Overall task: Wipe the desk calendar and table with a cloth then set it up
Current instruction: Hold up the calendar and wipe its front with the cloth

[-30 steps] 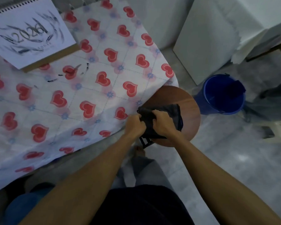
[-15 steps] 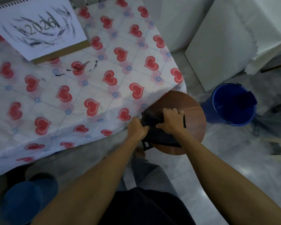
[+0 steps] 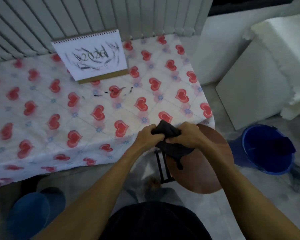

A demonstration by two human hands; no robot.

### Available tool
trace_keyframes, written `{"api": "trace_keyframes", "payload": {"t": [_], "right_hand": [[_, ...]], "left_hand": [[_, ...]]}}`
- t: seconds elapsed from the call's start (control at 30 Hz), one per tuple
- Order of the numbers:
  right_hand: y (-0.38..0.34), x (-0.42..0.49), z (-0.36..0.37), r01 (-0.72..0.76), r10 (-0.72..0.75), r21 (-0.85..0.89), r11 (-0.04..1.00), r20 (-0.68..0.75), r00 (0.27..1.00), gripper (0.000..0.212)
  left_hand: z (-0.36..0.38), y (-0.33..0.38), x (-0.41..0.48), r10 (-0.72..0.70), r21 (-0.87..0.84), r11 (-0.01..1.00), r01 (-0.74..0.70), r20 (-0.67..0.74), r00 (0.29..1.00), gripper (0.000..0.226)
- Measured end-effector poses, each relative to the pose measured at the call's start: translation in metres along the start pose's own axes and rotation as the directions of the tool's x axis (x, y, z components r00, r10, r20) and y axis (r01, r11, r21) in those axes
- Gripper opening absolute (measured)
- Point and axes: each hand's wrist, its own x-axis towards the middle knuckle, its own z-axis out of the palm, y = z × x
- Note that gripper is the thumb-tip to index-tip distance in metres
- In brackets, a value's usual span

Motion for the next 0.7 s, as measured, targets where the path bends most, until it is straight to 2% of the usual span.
{"api": "trace_keyframes", "payload": {"t": [0.07,0.13,0.17,0.27,0.33,0.4,0.47,0.53,0.63,0.7], "right_hand": [[-0.018,0.013,-0.013,0.068,-0.067,0.055,0.996,-0.025,0.997,0.040],[-0.036,0.025,-0.025,0.136,-0.127,0.142,0.981,-0.075,0.989,0.038],[-0.048,0.030,-0.031,0.163,-0.145,0.189,0.968,-0.106,0.984,0.045],[-0.079,0.040,-0.037,0.209,-0.105,0.402,0.891,-0.265,0.958,0.070],[-0.100,0.042,-0.029,0.324,-0.110,0.415,0.850,-0.461,0.880,0.069],[-0.119,0.042,-0.018,0.471,-0.215,0.390,0.791,-0.544,0.811,0.061],[-0.139,0.042,-0.010,0.574,-0.355,0.388,0.721,-0.503,0.788,0.061],[-0.158,0.051,-0.008,0.615,-0.435,0.429,0.662,-0.448,0.781,0.067],[-0.182,0.072,-0.013,0.627,-0.464,0.485,0.610,-0.422,0.779,0.078],[-0.197,0.082,-0.013,0.553,-0.436,0.580,0.598,-0.345,0.832,0.076]], "left_hand": [[-0.024,0.014,-0.005,0.030,-0.018,0.999,-0.031,-0.048,0.998,0.031],[-0.049,0.025,-0.011,0.048,-0.025,0.998,-0.050,-0.092,0.995,0.016],[-0.062,0.030,-0.014,0.064,-0.025,0.997,-0.068,-0.127,0.990,0.009],[-0.096,0.040,-0.016,0.098,-0.028,0.994,-0.107,-0.220,0.970,0.013],[-0.116,0.045,-0.017,0.087,-0.097,0.988,-0.119,-0.284,0.955,0.024],[-0.136,0.049,-0.018,0.056,-0.168,0.978,-0.120,-0.345,0.937,0.026],[-0.156,0.051,-0.017,0.035,-0.208,0.970,-0.123,-0.385,0.922,0.022],[-0.179,0.052,-0.016,0.031,-0.227,0.965,-0.128,-0.386,0.922,0.021],[-0.215,0.052,-0.011,0.053,-0.219,0.966,-0.138,-0.355,0.933,0.017],[-0.237,0.053,-0.003,0.045,-0.225,0.967,-0.124,-0.326,0.944,0.011]]}}
